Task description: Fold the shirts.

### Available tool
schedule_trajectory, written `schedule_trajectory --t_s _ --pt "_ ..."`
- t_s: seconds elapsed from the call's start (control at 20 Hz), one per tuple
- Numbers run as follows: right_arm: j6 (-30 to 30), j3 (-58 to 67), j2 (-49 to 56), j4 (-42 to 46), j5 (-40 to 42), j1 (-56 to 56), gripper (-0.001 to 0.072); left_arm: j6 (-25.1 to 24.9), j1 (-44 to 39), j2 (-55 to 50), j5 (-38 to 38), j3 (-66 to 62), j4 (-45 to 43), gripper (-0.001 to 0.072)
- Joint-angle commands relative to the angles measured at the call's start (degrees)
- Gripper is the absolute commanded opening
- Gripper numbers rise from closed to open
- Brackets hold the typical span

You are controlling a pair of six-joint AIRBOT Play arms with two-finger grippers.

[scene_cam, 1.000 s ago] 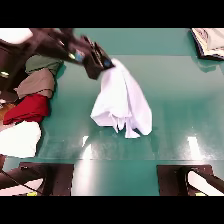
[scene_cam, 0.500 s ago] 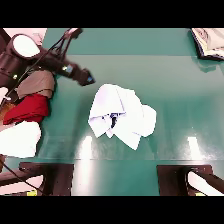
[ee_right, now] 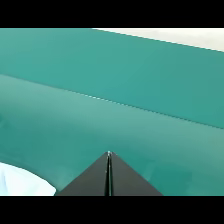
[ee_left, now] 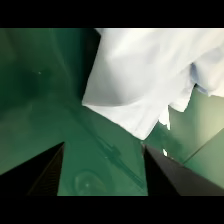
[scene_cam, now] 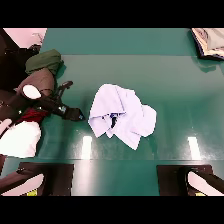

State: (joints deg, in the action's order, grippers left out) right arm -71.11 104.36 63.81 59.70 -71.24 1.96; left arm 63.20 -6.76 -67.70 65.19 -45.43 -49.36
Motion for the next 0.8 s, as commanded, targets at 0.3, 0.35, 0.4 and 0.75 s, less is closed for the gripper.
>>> schedule_trajectory --t_s 0.3,0.35,0.4,0.75 --pt "-0.04 0.04 0.02 -0.13 -1.03 -0.07 0.0014 -6.45 -10.88 -1.20 -21.40 4.46 -0.26 0.0490" --pt "-0.02 0.04 0.02 -0.15 -1.09 -0.07 0.0013 -5.99 -10.86 -1.46 -22.47 4.35 -0.07 0.0378" --pt "-0.04 0.04 0.02 -0.13 -1.62 -0.07 0.0013 -5.95 -10.86 -1.44 -23.34 4.33 -0.13 0.0358" --pt "-5.31 -16.33 -1.62 0.44 -13.88 -0.07 0.0013 -4.52 -10.69 -1.16 -14.82 -3.52 -2.43 0.0021"
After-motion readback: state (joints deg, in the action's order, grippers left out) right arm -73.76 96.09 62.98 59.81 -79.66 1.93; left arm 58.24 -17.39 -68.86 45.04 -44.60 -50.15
